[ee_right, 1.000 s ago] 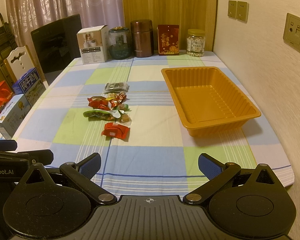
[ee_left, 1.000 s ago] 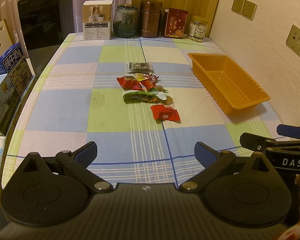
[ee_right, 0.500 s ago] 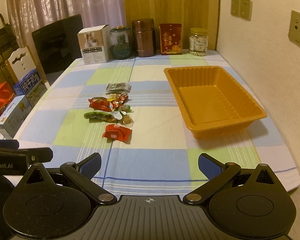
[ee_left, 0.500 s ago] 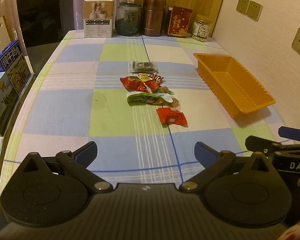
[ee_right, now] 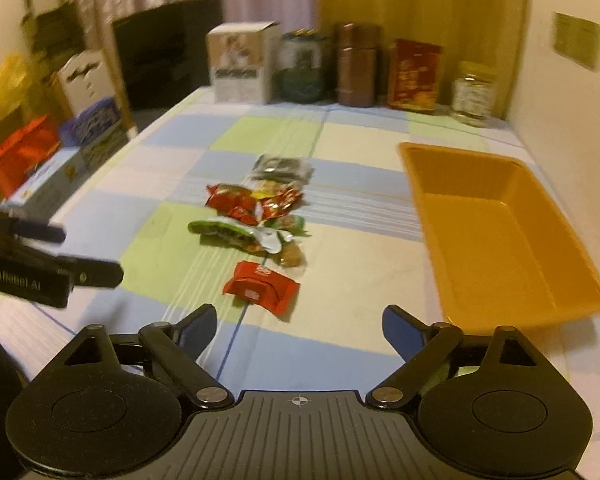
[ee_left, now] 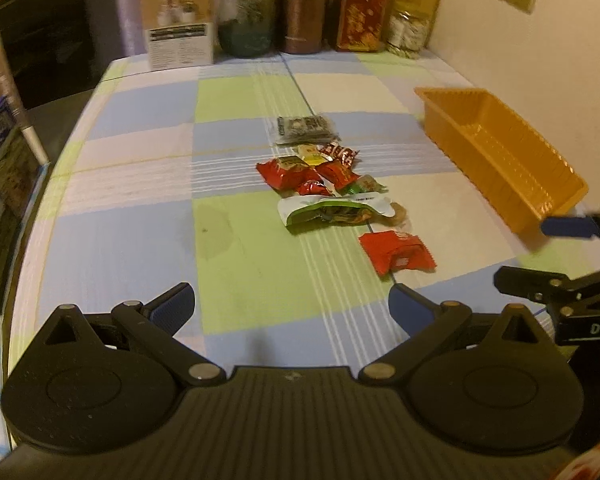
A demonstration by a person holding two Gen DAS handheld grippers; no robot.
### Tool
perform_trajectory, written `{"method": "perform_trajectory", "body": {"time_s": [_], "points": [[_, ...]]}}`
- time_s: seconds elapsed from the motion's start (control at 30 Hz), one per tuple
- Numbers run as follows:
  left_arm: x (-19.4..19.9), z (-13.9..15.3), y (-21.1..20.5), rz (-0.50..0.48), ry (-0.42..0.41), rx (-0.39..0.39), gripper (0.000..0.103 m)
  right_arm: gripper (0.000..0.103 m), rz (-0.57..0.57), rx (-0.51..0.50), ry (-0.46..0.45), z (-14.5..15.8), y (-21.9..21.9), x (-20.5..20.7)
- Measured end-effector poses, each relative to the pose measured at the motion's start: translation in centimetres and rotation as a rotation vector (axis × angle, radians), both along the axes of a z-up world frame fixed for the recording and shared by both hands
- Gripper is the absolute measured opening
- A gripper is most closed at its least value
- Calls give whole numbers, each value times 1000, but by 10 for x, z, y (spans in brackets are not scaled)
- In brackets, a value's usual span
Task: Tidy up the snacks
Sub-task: 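Grasp the red candy packet with the right gripper while the left gripper grasps the white-green pouch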
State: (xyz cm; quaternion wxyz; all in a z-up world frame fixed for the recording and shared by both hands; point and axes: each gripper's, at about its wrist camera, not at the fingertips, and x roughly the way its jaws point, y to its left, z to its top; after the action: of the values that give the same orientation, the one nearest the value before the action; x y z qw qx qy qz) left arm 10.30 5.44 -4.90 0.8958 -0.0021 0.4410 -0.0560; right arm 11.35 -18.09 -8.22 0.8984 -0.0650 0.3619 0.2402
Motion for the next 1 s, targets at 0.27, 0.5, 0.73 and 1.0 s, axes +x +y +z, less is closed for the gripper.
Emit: {"method": "perform_trajectory", "body": {"time_s": [0.27,0.5,0.73,1.0], "points": [[43,-23,-3,-249,33,71,94,78,263,-101,-6,-29,23,44],[64,-40,-6,-365,52,130,88,66,427,-173,-6,-52,44,75],[74,-46,-4,-416,51,145,87,50,507,-230,33,-71,61,88],[82,-48,-12,-493,29,173,85,36,465,-178,60,-71,60,80]]}}
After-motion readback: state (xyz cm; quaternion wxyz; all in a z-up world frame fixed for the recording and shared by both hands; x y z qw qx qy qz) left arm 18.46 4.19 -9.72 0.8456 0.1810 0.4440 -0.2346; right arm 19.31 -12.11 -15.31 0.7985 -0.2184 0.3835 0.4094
